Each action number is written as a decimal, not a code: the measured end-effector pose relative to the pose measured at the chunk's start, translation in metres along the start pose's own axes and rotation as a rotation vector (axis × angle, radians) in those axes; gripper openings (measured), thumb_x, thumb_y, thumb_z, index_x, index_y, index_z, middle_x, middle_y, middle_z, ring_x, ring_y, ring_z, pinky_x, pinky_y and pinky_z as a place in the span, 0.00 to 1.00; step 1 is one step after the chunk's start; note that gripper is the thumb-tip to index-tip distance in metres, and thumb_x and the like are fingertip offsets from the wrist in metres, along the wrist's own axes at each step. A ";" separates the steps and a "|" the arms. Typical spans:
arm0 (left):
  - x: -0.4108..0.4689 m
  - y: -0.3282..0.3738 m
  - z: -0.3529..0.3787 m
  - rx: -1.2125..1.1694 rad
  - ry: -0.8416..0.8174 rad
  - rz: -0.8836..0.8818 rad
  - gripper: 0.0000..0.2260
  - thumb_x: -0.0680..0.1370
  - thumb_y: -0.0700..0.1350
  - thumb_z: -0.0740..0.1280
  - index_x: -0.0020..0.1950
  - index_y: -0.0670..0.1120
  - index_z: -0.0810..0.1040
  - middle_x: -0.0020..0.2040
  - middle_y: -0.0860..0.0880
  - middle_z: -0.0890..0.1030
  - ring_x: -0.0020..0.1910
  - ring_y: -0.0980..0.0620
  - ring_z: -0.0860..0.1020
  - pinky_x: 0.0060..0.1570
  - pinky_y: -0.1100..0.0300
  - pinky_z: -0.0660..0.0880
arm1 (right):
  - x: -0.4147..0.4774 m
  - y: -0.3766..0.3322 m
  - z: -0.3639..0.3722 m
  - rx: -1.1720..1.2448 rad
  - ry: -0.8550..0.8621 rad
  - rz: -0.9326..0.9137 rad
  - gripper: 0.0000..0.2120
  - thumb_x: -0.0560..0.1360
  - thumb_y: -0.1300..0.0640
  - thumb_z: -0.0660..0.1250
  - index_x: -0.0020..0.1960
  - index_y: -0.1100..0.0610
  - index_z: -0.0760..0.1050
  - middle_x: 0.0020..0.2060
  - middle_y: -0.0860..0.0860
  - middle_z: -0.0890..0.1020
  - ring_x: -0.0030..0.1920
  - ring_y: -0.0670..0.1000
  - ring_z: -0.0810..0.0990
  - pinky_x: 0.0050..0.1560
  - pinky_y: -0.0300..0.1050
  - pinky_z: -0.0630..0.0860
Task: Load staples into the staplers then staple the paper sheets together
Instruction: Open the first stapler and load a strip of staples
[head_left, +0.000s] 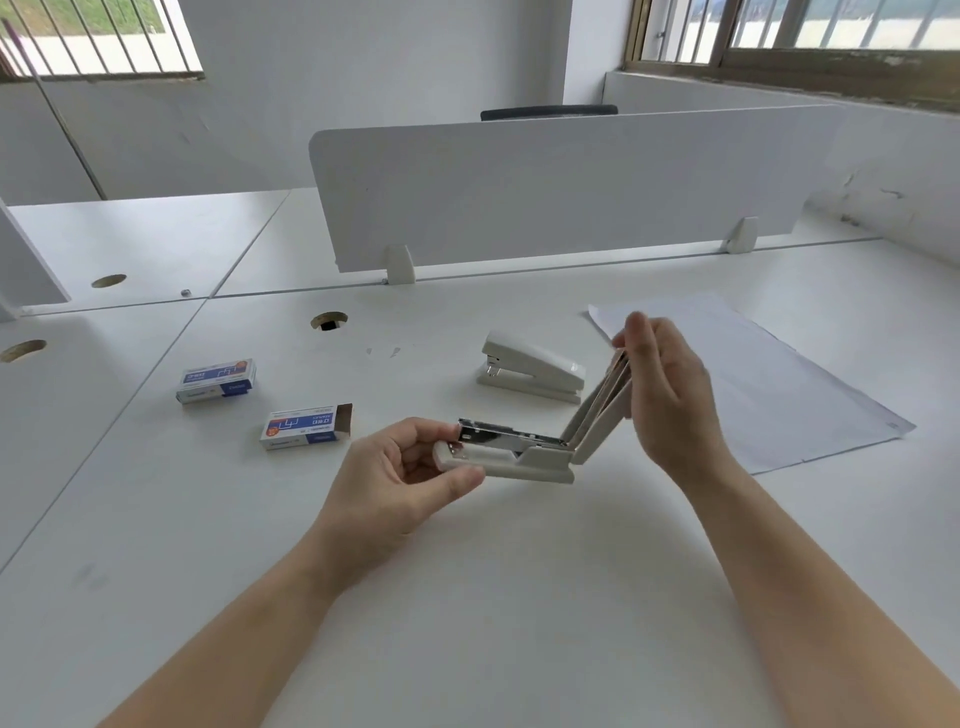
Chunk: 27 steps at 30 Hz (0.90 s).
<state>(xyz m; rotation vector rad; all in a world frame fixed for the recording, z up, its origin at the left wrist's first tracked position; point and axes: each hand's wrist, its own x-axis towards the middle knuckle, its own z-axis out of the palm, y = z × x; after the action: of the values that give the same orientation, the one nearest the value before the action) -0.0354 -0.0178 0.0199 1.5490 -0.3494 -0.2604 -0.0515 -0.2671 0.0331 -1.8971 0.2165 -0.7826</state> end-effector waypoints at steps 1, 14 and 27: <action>-0.001 -0.002 0.000 0.041 -0.013 0.000 0.18 0.65 0.38 0.77 0.54 0.42 0.80 0.48 0.38 0.85 0.44 0.50 0.82 0.48 0.64 0.79 | 0.000 0.003 -0.002 -0.036 -0.031 -0.001 0.16 0.83 0.42 0.55 0.44 0.49 0.74 0.28 0.44 0.74 0.31 0.48 0.72 0.37 0.46 0.70; -0.012 0.005 -0.016 0.845 -0.070 0.195 0.13 0.67 0.48 0.77 0.48 0.59 0.80 0.42 0.56 0.79 0.46 0.65 0.73 0.44 0.76 0.66 | 0.007 0.008 -0.035 -0.125 -0.586 0.191 0.10 0.67 0.48 0.79 0.47 0.47 0.86 0.37 0.47 0.83 0.37 0.45 0.80 0.48 0.37 0.75; -0.008 0.007 -0.026 0.916 -0.208 0.252 0.12 0.70 0.50 0.76 0.52 0.54 0.83 0.45 0.59 0.78 0.48 0.62 0.73 0.44 0.76 0.64 | 0.002 0.010 -0.032 -0.364 -0.718 0.165 0.04 0.74 0.43 0.72 0.43 0.37 0.85 0.45 0.41 0.83 0.51 0.43 0.81 0.54 0.42 0.76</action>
<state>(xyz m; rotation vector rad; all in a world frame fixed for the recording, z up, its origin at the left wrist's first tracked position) -0.0333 0.0089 0.0269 2.3491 -0.9079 -0.0520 -0.0674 -0.2967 0.0340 -2.3409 0.0620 0.0871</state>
